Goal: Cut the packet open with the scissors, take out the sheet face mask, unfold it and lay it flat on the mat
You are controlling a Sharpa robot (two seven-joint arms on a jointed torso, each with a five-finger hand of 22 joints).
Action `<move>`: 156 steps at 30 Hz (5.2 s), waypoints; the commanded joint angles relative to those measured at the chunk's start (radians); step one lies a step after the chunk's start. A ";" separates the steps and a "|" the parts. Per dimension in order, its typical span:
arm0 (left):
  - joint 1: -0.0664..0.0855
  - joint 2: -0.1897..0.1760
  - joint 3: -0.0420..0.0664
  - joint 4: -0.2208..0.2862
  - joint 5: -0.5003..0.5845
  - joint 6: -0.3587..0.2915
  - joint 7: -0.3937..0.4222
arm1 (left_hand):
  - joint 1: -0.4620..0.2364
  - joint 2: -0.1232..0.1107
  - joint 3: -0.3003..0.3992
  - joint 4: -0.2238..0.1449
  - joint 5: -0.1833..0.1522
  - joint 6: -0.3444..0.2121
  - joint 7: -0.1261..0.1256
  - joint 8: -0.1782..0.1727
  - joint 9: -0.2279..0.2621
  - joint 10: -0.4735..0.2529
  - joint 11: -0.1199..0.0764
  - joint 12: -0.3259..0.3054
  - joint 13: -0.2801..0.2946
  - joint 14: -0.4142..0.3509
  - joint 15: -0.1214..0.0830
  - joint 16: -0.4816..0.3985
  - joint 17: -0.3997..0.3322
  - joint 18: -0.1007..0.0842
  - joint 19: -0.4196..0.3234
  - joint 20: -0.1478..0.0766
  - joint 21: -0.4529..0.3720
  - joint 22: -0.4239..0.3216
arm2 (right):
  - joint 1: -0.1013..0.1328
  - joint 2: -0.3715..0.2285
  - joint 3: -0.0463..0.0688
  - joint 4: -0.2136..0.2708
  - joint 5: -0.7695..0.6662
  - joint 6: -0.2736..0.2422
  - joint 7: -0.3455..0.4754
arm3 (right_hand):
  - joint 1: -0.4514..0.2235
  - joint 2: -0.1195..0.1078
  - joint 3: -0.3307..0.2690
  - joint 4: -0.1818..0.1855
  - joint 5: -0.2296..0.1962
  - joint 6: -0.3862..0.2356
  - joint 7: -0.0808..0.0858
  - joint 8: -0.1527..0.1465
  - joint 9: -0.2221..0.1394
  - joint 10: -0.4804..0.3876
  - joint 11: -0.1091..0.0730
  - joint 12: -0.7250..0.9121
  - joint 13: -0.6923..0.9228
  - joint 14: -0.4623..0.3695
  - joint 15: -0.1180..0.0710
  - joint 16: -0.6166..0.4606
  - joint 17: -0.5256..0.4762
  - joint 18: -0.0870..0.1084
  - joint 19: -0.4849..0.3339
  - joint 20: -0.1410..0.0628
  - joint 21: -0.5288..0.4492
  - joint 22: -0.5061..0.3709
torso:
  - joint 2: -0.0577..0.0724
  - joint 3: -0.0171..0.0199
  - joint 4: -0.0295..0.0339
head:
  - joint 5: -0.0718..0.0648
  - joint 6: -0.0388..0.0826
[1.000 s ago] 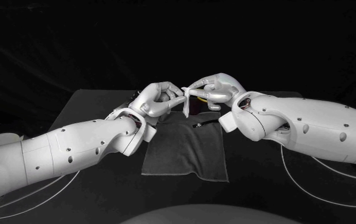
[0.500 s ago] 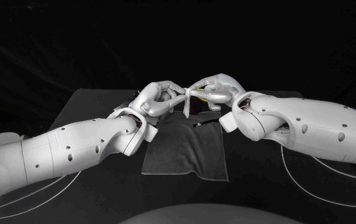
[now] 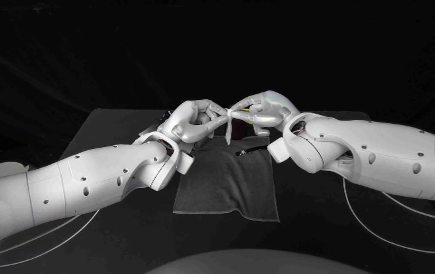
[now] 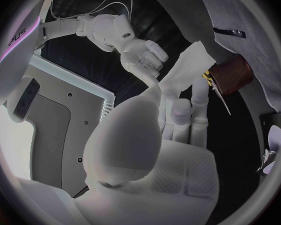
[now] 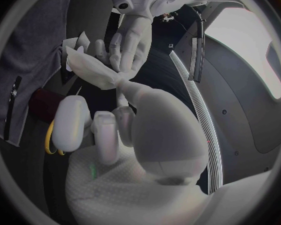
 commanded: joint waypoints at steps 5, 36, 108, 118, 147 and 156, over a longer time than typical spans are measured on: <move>0.000 0.004 0.001 -0.005 0.003 0.036 -0.020 | -0.003 -0.020 0.015 0.000 -0.002 0.017 0.002 -0.005 -0.005 0.014 -0.001 -0.008 -0.002 0.009 -0.005 0.005 0.010 0.006 0.008 -0.008 0.007 0.009 | -0.001 -0.004 0.001 0.014 -0.012 0.015 0.001 | -0.002 0.013 0.001 -0.003 0.005 0.004 0.000 0.006 0.069 0.031 -0.004 -0.004 0.141 0.101 -0.004 0.005 0.243 0.002 -0.005 -0.003 -0.005 0.077 | 0.001 0.0002 -0.0005 | 0.001 -0.002; 0.000 0.007 0.002 -0.001 0.005 0.042 -0.002 | 0.005 -0.004 0.174 -0.034 -0.001 0.108 -0.038 0.024 -0.021 0.089 -0.038 -0.038 -0.002 0.124 -0.039 0.050 0.157 -0.018 0.119 -0.038 0.108 0.129 | -0.001 0.003 0.000 -0.003 -0.039 0.032 -0.028 | -0.007 0.010 -0.001 -0.005 0.005 0.002 0.001 0.009 0.071 0.031 -0.004 -0.005 0.141 0.101 -0.003 0.003 0.241 0.003 -0.007 -0.003 -0.011 0.074 | 0.000 -0.0003 0.0001 | 0.000 -0.008; 0.000 0.004 0.003 -0.008 0.052 0.100 -0.082 | -0.291 -0.139 0.351 -0.217 -0.001 0.108 -0.036 0.061 -0.012 0.124 -0.036 -0.048 0.066 0.180 -0.035 0.073 0.249 -0.035 0.179 -0.031 0.189 0.234 | -0.004 -0.001 0.000 0.012 -0.053 0.044 -0.026 | -0.015 0.013 0.000 -0.007 0.005 -0.002 0.000 0.014 0.074 0.028 -0.004 -0.012 0.137 0.100 -0.003 0.001 0.237 0.005 -0.009 -0.003 -0.018 0.072 | 0.000 -0.0012 0.0004 | 0.000 -0.013; 0.000 0.004 0.003 -0.007 0.060 0.100 -0.062 | -0.241 -0.073 0.511 -0.269 -0.001 0.128 -0.040 0.079 -0.004 0.156 -0.046 -0.083 0.055 0.228 -0.048 0.093 0.323 -0.046 0.221 -0.050 0.239 0.288 | -0.004 0.001 0.000 -0.002 -0.058 0.041 -0.038 | -0.020 0.013 -0.001 -0.008 0.005 -0.008 0.002 0.015 0.074 0.021 -0.003 -0.027 0.128 0.098 -0.003 -0.004 0.231 0.007 -0.014 -0.002 -0.031 0.066 | 0.000 -0.0002 0.0006 | 0.000 -0.013; 0.000 0.001 0.003 -0.006 0.070 0.123 -0.116 | -0.411 -0.162 0.450 -0.254 -0.002 0.076 -0.026 0.052 0.013 0.148 -0.030 -0.137 0.055 0.197 -0.034 0.065 0.270 -0.038 0.177 -0.039 0.210 0.256 | -0.007 0.000 -0.001 0.003 -0.054 0.050 -0.024 | -0.037 0.026 -0.011 -0.026 0.005 -0.019 -0.001 0.040 0.085 0.005 -0.005 -0.065 0.107 0.093 -0.002 -0.020 0.212 0.013 -0.024 0.001 -0.065 0.054 | 0.000 -0.0006 0.0001 | 0.001 -0.014; 0.000 -0.001 0.003 -0.005 0.058 0.146 -0.122 | -0.406 -0.209 0.339 -0.253 -0.002 0.056 -0.010 0.025 0.001 0.129 -0.014 -0.140 0.054 0.177 -0.019 0.056 0.247 -0.032 0.158 -0.025 0.178 0.224 | -0.007 -0.001 -0.001 0.005 -0.056 0.039 -0.021 | -0.038 0.027 -0.010 -0.027 0.005 -0.018 -0.002 0.042 0.086 0.007 -0.005 -0.061 0.109 0.093 -0.003 -0.019 0.213 0.012 -0.022 0.000 -0.061 0.056 | 0.000 -0.0002 0.0005 | 0.000 -0.016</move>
